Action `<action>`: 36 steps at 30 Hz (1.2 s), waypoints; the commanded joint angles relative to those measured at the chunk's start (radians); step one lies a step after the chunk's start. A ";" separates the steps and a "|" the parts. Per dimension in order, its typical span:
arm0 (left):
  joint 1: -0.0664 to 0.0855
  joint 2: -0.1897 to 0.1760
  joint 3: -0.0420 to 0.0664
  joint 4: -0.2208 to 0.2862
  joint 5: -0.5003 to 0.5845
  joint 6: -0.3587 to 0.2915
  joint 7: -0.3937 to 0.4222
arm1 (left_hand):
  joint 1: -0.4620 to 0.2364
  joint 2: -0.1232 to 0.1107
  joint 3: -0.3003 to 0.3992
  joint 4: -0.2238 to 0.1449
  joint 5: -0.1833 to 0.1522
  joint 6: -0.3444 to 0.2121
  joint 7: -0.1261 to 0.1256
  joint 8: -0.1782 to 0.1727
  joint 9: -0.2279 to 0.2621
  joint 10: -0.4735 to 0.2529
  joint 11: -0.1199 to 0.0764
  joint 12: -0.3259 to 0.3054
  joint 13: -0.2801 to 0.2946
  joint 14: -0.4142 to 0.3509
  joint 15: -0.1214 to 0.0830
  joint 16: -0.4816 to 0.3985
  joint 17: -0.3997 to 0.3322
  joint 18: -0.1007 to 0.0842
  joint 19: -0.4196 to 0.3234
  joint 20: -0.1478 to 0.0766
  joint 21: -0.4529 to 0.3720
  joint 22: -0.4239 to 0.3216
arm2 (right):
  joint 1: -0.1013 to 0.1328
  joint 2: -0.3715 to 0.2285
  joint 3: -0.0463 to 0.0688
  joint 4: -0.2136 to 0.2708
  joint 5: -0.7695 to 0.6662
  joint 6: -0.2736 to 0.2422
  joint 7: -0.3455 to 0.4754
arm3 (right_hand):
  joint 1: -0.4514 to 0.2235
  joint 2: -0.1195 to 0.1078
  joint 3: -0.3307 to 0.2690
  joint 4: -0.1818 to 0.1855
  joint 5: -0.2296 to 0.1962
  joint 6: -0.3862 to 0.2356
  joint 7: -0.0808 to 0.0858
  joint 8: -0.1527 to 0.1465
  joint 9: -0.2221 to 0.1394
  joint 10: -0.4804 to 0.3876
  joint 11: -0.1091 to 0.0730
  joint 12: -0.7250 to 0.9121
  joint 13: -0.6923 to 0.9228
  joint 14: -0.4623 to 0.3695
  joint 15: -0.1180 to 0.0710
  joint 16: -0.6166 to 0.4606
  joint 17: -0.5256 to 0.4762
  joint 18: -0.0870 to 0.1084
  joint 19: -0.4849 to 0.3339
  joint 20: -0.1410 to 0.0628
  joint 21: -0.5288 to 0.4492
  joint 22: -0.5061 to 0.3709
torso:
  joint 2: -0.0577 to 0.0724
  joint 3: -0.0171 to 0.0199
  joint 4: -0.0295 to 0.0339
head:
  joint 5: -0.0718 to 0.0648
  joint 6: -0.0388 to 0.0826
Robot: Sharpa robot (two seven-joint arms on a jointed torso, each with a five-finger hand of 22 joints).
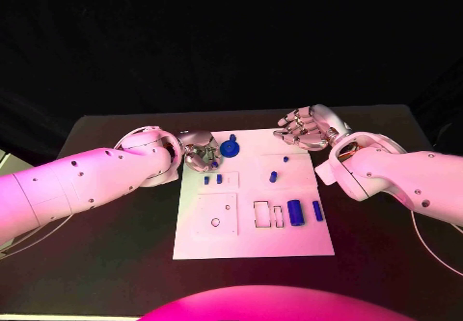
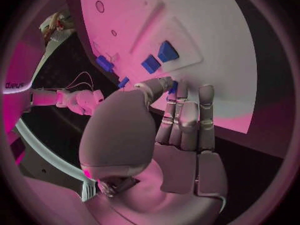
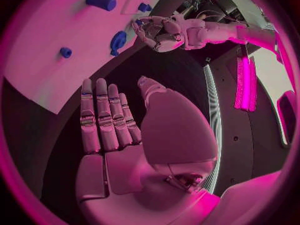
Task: Assemble the parts on the task board
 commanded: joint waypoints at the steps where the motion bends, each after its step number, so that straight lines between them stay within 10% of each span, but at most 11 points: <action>1: -0.003 0.003 -0.001 0.003 0.010 0.014 0.002 | -0.013 0.001 0.000 -0.002 0.000 -0.014 0.001 -0.011 -0.002 -0.003 0.002 -0.004 0.004 -0.008 0.002 0.003 -0.002 0.008 -0.006 0.001 -0.005 -0.002 | -0.001 0.000 0.000 -0.001 -0.004 0.001 0.014 | 0.001 -0.002 0.008 0.000 0.006 -0.010 0.035 0.005 -0.001 -0.004 0.006 -0.007 -0.002 -0.002 0.008 -0.005 -0.003 0.014 -0.009 -0.001 -0.001 -0.003 | 0.001 0.0001 -0.0001 | 0.000 0.000; 36: -0.005 -0.022 0.000 0.024 0.017 0.012 -0.018 | -0.079 -0.031 -0.048 0.031 0.000 -0.133 -0.015 -0.102 -0.027 -0.011 -0.011 0.034 0.051 -0.024 -0.004 0.012 -0.010 0.013 -0.019 -0.002 -0.057 -0.047 | -0.001 -0.002 0.000 -0.020 -0.035 0.023 -0.008 | 0.040 -0.018 -0.030 -0.007 0.000 -0.031 0.042 0.019 -0.011 -0.055 0.021 -0.021 -0.071 -0.046 0.029 -0.052 -0.059 0.013 -0.059 0.020 -0.001 -0.090 | 0.000 -0.0019 0.0001 | -0.002 0.007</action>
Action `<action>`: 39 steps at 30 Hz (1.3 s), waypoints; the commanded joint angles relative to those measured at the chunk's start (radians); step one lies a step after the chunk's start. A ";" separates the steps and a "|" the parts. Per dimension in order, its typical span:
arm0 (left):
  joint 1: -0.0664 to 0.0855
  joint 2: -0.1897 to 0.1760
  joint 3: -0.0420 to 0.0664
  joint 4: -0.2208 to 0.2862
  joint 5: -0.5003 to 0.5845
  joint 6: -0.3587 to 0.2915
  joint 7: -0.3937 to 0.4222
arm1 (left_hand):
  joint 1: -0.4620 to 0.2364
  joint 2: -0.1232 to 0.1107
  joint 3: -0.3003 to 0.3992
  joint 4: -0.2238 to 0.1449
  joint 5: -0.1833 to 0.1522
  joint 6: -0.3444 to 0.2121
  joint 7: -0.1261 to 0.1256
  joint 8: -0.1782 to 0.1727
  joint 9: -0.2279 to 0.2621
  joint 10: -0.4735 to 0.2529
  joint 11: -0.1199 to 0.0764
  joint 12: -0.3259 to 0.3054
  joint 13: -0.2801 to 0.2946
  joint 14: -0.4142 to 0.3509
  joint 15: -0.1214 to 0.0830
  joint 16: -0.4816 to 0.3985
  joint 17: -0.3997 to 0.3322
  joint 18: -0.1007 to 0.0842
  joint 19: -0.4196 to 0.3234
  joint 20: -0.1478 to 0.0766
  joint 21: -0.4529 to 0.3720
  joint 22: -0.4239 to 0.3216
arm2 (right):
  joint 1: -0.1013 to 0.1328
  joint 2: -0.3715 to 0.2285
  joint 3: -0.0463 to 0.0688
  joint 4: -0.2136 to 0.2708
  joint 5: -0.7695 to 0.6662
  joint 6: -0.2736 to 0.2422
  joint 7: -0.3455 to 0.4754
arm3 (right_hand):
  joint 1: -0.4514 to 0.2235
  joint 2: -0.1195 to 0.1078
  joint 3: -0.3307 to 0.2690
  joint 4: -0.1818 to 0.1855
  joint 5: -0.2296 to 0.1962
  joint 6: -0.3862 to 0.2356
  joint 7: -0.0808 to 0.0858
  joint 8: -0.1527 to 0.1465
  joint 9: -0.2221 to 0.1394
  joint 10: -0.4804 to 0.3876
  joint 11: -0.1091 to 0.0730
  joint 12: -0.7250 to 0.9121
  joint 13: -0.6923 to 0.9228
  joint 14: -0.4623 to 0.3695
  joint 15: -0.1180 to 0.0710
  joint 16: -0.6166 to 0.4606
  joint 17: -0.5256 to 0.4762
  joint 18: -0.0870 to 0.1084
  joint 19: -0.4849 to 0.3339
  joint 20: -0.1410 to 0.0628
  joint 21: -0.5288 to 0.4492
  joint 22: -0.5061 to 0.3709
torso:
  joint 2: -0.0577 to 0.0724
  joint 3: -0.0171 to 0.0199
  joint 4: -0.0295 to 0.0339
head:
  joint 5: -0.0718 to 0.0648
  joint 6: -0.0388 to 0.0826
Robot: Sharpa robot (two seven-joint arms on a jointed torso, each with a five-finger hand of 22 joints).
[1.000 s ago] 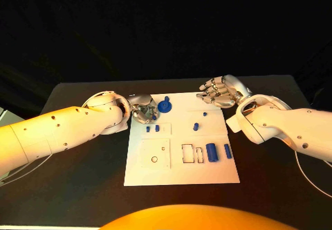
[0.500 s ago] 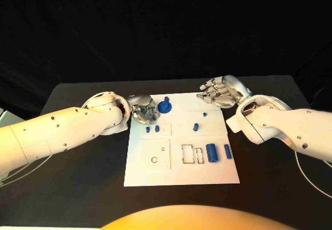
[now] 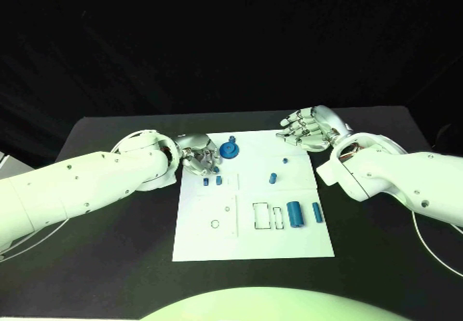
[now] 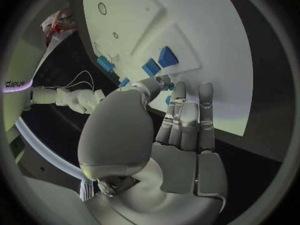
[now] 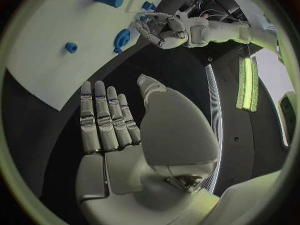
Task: Assemble the parts on the task board
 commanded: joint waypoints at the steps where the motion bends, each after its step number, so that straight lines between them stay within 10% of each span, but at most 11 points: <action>1: -0.001 -0.005 0.001 0.007 0.000 0.011 -0.012 | -0.009 -0.002 -0.020 0.005 -0.001 -0.029 -0.006 -0.016 -0.006 -0.018 -0.001 0.009 0.009 -0.010 0.001 0.003 -0.008 0.013 -0.005 -0.002 -0.011 -0.007 | -0.001 -0.001 0.000 -0.008 -0.046 0.033 -0.005 | 0.010 -0.001 -0.007 0.000 -0.001 -0.004 0.042 0.007 -0.001 -0.005 0.000 -0.006 -0.004 -0.009 -0.001 -0.004 -0.004 0.013 -0.008 0.001 -0.001 -0.005 | 0.000 -0.0007 0.0004 | 0.000 0.002; 8: -0.001 -0.021 0.006 0.011 -0.005 -0.003 -0.022 | 0.008 0.010 -0.072 0.022 0.002 -0.093 -0.025 -0.046 -0.017 -0.038 -0.001 0.025 0.027 -0.015 -0.001 0.006 -0.011 0.013 0.003 -0.002 -0.025 -0.017 | -0.001 0.000 0.000 -0.024 -0.100 0.067 -0.015 | 0.046 -0.003 -0.032 -0.001 -0.019 0.013 0.026 0.019 -0.004 -0.005 -0.008 -0.017 -0.009 -0.023 -0.001 -0.002 -0.023 0.014 -0.021 0.004 0.002 -0.027 | -0.001 -0.0005 0.0019 | -0.001 0.004; 21: -0.001 -0.029 0.011 0.012 0.007 -0.034 0.002 | 0.030 0.022 -0.078 0.033 0.003 -0.053 -0.005 -0.020 -0.010 -0.054 0.001 0.042 0.042 -0.016 0.000 0.008 -0.014 0.014 0.005 -0.003 -0.034 -0.025 | -0.001 0.002 0.000 -0.029 -0.111 0.077 -0.018 | 0.053 0.000 -0.037 0.002 -0.019 0.021 0.028 0.021 -0.005 -0.004 -0.008 -0.019 -0.009 -0.020 -0.002 0.000 -0.026 0.015 -0.019 0.004 0.003 -0.031 | 0.000 0.0007 0.0001 | 0.001 0.008; 23: -0.001 -0.030 0.011 0.012 0.013 -0.047 0.019 | 0.032 0.020 -0.076 0.035 0.003 -0.045 -0.001 -0.014 -0.009 -0.065 0.005 0.043 0.044 -0.037 0.004 -0.002 -0.050 0.014 0.000 -0.001 -0.039 -0.029 | -0.001 0.002 0.000 -0.029 -0.111 0.077 -0.018 | 0.054 0.001 -0.038 0.002 -0.019 0.022 0.028 0.022 -0.005 -0.002 -0.008 -0.019 -0.009 -0.019 -0.002 0.001 -0.027 0.015 -0.018 0.003 0.004 -0.032 | 0.000 0.0013 0.0003 | 0.002 0.008; 27: 0.000 -0.032 0.013 0.016 0.030 -0.091 0.065 | 0.046 0.006 -0.064 0.042 0.000 -0.018 0.019 0.016 -0.008 -0.176 0.046 0.051 0.050 -0.288 0.041 -0.153 -0.392 0.012 -0.054 0.028 -0.111 -0.064 | -0.001 0.002 0.000 -0.028 -0.111 0.073 -0.016 | 0.057 0.004 -0.038 0.003 -0.018 0.026 0.029 0.022 -0.006 0.002 -0.008 -0.018 -0.009 -0.015 -0.003 0.004 -0.028 0.015 -0.015 0.002 0.005 -0.034 | 0.000 0.0016 -0.0002 | 0.000 0.008; 39: 0.000 -0.040 0.019 0.042 0.045 -0.124 0.122 | 0.050 0.001 -0.067 0.041 -0.002 0.021 0.040 0.047 -0.003 -0.241 0.065 0.082 0.049 -0.330 0.057 -0.198 -0.424 0.013 -0.076 0.046 -0.158 -0.089 | -0.001 0.001 0.000 -0.028 -0.111 0.068 -0.011 | 0.092 0.012 -0.019 0.002 -0.016 0.056 0.019 0.019 -0.017 0.037 -0.020 -0.017 -0.009 0.029 -0.018 0.024 -0.033 0.015 0.028 -0.012 0.018 -0.044 | 0.000 0.0015 0.0006 | -0.001 0.015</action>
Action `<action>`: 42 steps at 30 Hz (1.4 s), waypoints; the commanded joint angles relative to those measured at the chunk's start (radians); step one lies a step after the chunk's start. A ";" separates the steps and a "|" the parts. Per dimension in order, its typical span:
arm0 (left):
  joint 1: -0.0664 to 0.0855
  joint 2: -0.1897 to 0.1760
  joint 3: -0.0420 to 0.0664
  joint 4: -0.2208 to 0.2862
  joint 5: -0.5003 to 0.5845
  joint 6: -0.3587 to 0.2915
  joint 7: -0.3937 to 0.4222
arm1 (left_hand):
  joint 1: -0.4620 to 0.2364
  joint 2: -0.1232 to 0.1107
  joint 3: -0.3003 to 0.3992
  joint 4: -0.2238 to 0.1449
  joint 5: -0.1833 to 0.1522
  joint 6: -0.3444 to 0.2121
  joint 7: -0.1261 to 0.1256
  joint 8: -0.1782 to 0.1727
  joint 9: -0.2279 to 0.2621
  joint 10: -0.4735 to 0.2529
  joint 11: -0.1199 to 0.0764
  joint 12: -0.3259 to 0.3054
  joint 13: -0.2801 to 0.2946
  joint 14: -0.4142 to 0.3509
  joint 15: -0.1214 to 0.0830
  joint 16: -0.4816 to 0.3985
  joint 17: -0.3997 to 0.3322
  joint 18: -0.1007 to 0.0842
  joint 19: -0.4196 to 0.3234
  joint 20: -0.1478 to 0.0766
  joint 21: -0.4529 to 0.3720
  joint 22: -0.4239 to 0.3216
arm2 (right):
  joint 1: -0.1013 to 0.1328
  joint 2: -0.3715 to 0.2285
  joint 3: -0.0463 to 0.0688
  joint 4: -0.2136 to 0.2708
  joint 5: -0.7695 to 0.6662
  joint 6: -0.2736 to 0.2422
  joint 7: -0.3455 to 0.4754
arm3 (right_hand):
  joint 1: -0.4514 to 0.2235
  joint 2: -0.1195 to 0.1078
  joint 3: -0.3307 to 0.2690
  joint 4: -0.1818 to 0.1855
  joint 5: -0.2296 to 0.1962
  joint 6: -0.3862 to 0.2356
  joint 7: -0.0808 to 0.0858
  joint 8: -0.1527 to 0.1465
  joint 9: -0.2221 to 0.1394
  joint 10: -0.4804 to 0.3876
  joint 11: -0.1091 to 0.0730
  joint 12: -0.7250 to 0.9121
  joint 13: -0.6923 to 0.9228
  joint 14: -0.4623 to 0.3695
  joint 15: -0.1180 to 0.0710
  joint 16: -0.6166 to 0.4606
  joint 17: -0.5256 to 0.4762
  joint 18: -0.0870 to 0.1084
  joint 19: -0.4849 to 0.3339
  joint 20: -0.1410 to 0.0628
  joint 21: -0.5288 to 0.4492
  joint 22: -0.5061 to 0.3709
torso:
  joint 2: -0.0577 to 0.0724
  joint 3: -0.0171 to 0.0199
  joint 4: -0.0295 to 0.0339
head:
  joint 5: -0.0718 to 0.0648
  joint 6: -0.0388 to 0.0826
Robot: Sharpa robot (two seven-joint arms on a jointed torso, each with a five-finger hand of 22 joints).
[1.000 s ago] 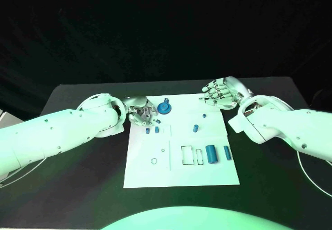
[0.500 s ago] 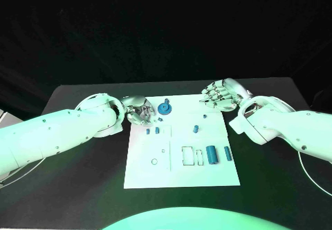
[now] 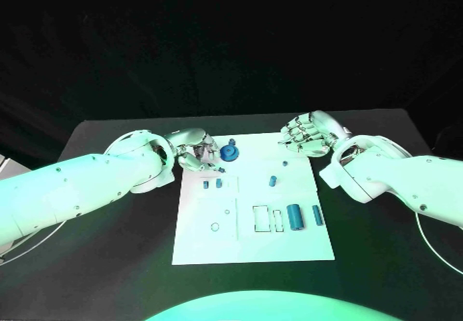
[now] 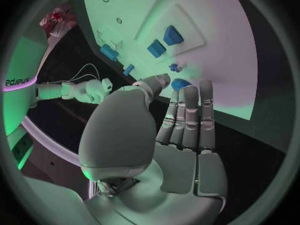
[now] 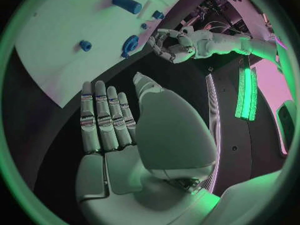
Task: Assemble the parts on the task board
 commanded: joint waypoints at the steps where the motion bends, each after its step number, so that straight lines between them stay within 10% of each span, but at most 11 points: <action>1: 0.000 0.001 0.001 0.009 0.014 -0.018 0.047 | -0.001 -0.004 -0.003 0.003 -0.002 0.016 0.000 0.010 0.003 -0.009 0.000 0.010 0.000 -0.005 0.003 -0.003 -0.002 0.013 -0.006 0.002 -0.006 -0.003 | -0.001 0.000 0.000 0.001 -0.014 0.008 0.010 | 0.013 0.002 0.011 0.001 0.000 0.011 0.014 -0.001 -0.003 0.010 -0.002 -0.004 -0.001 0.011 -0.002 0.006 -0.001 0.016 0.011 -0.002 0.007 -0.002 | 0.000 -0.0005 0.0011 | -0.001 0.002; 20: 0.001 0.046 0.001 -0.008 -0.141 0.082 -0.032 | 0.012 0.000 -0.025 0.006 -0.020 0.077 -0.022 0.049 0.019 -0.014 -0.006 0.042 -0.006 0.002 0.000 0.030 0.005 0.014 0.009 0.001 -0.016 -0.009 | -0.001 0.003 0.000 0.003 -0.014 0.013 0.009 | 0.018 0.000 0.022 0.003 0.003 0.023 0.013 -0.006 -0.008 0.022 -0.004 -0.005 -0.001 0.022 -0.006 0.011 -0.001 0.015 0.023 -0.006 0.010 -0.005 | 0.001 -0.0001 0.0008 | 0.002 0.008; 28: 0.001 0.068 0.001 -0.022 -0.183 0.115 -0.074 | 0.025 0.008 -0.035 0.002 -0.018 0.093 -0.028 0.048 0.015 -0.044 -0.030 0.275 0.099 0.117 -0.018 0.188 0.217 0.014 0.022 -0.013 0.036 0.034 | -0.001 0.005 0.000 0.003 -0.014 0.014 0.008 | 0.017 0.000 0.023 0.004 0.004 0.024 0.013 -0.007 -0.009 0.023 -0.004 -0.006 -0.001 0.023 -0.007 0.011 -0.001 0.015 0.025 -0.007 0.010 -0.005 | 0.001 0.0008 -0.0010 | 0.003 0.007; 42: 0.001 0.098 0.000 -0.046 -0.205 0.130 -0.104 | 0.037 0.014 -0.006 0.001 -0.017 0.095 -0.024 0.047 0.015 -0.085 -0.022 0.260 0.078 0.118 -0.013 0.206 0.224 0.013 0.021 -0.012 0.054 0.050 | -0.001 0.006 0.000 0.005 -0.014 0.012 0.008 | 0.013 0.000 0.025 0.007 0.006 0.026 0.014 -0.009 -0.010 0.025 -0.004 -0.007 -0.001 0.025 -0.007 0.012 -0.001 0.015 0.027 -0.007 0.010 -0.006 | 0.001 0.0000 -0.0003 | 0.000 0.006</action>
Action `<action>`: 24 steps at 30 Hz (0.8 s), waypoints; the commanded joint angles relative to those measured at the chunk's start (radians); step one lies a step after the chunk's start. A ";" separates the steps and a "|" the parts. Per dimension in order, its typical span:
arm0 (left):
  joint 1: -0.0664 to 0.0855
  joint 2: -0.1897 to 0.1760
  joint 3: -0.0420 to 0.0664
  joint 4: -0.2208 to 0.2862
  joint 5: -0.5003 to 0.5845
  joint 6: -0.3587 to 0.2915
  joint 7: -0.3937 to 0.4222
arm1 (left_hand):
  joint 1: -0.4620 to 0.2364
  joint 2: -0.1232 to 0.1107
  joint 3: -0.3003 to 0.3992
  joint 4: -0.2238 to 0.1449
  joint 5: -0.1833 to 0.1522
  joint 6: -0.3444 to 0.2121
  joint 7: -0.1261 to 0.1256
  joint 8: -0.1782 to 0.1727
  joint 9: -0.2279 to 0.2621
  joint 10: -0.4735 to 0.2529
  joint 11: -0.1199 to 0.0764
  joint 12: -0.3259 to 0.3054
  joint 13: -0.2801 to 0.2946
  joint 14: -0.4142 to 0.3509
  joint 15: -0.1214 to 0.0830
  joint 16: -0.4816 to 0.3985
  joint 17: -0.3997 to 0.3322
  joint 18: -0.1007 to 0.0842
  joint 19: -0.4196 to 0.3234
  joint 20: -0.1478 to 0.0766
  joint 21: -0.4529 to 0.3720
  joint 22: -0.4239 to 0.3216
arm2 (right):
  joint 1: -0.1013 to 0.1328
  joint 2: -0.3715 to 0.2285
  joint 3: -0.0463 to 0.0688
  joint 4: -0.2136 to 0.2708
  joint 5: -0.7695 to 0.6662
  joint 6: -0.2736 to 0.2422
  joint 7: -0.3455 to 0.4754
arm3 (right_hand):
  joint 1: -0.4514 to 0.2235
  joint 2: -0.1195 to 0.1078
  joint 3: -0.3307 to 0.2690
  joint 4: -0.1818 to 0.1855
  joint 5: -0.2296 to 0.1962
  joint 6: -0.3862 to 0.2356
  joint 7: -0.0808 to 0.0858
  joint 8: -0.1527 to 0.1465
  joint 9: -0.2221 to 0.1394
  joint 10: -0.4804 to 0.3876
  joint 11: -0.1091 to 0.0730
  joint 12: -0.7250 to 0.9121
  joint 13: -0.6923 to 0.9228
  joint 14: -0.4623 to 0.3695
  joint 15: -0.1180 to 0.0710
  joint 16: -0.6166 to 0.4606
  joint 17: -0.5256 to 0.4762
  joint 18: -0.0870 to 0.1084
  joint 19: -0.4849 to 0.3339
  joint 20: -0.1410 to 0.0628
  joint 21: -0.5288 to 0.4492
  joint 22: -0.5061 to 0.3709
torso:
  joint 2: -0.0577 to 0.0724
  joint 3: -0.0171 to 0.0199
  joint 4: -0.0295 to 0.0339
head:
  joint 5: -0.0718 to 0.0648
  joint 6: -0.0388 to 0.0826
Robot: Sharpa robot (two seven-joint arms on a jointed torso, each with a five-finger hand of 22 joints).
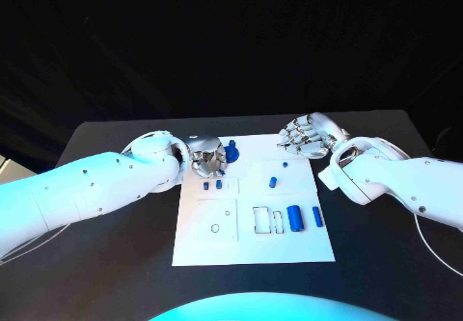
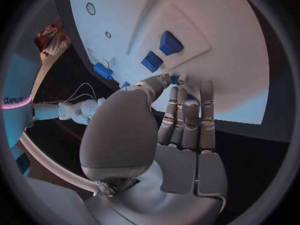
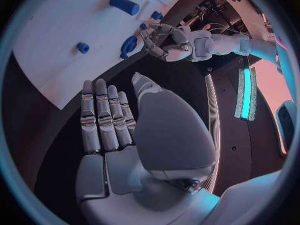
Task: Assemble the parts on the task board
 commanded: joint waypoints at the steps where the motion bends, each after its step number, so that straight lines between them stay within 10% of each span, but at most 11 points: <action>1: 0.001 0.006 0.001 -0.003 -0.023 0.028 -0.023 | 0.010 0.003 0.009 0.000 -0.002 0.001 0.003 0.001 0.000 -0.006 0.000 -0.004 -0.002 -0.001 0.005 0.006 -0.001 0.013 0.001 -0.007 0.004 0.002 | -0.001 0.001 0.000 0.002 -0.013 0.011 0.008 | 0.004 0.001 0.004 0.002 0.006 0.008 0.011 -0.005 -0.001 0.006 0.000 -0.007 -0.001 0.006 0.002 0.003 -0.001 0.015 0.007 0.001 0.006 -0.002 | 0.000 -0.0003 -0.0002 | -0.001 0.000; 24: 0.001 0.035 -0.010 -0.023 -0.047 0.083 -0.063 | 0.010 0.007 0.021 0.000 -0.005 0.006 0.004 0.003 0.001 -0.002 0.001 -0.012 -0.016 0.002 0.006 0.011 0.003 0.013 -0.001 -0.006 0.014 0.010 | -0.001 0.003 0.000 0.003 -0.009 0.012 0.009 | -0.001 0.002 0.005 0.004 0.007 0.010 0.012 -0.007 -0.003 0.007 0.000 -0.008 -0.002 0.007 0.002 0.003 -0.002 0.015 0.008 0.001 0.006 -0.003 | -0.001 -0.0013 0.0010 | -0.004 -0.004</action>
